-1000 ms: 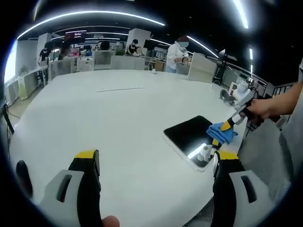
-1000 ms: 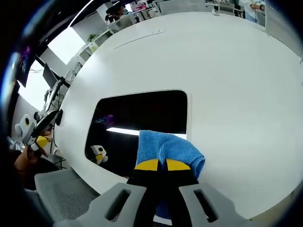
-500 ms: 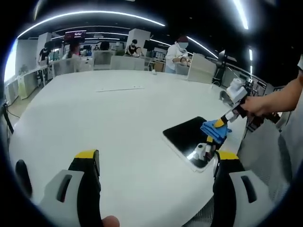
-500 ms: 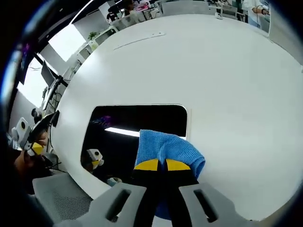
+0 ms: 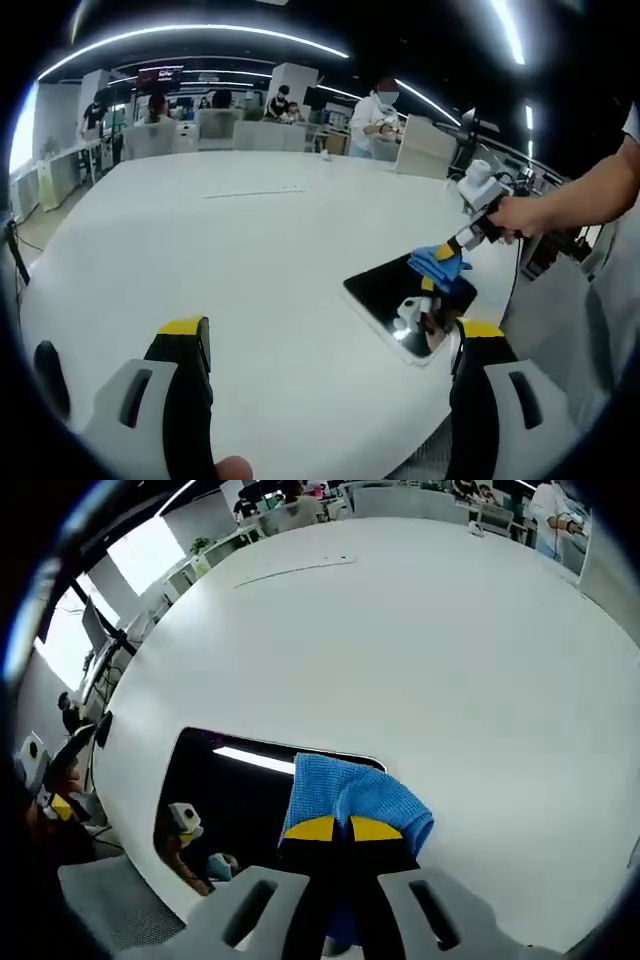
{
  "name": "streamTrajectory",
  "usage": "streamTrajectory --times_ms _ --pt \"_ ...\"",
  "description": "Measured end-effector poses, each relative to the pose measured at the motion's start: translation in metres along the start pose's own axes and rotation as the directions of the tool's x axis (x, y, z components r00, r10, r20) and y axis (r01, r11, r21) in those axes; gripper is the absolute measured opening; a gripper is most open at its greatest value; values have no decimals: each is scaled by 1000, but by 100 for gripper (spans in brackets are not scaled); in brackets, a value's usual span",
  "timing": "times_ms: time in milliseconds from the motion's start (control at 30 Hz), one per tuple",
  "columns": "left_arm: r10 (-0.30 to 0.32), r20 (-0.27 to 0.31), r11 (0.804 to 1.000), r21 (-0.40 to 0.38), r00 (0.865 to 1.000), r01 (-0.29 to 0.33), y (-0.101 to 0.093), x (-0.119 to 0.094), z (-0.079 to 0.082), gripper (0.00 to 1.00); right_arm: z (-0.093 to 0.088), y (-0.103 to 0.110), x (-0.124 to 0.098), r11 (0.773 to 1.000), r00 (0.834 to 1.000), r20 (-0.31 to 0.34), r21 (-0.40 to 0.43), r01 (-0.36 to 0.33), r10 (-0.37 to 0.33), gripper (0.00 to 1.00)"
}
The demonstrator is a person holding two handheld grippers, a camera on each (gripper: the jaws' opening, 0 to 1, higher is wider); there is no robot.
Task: Wipe the mirror surface with the cleaning cloth until all visible marks leave the cleaned area.
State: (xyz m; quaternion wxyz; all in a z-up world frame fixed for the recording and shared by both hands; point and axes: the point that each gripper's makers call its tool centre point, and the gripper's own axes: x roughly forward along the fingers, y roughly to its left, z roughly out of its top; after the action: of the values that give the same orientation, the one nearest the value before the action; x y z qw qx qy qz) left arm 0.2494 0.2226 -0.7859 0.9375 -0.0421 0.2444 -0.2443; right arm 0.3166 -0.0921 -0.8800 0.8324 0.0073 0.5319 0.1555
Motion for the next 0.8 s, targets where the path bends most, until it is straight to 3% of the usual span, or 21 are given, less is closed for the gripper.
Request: streamTrajectory --times_ms 100,800 --pt "4 5 1000 -5 1000 -4 -1 0 2 99 5 -4 2 999 1000 9 35 2 -3 0" --pt "-8 23 1000 6 1000 8 -6 -2 4 99 14 -3 6 1000 1000 14 5 11 -11 0"
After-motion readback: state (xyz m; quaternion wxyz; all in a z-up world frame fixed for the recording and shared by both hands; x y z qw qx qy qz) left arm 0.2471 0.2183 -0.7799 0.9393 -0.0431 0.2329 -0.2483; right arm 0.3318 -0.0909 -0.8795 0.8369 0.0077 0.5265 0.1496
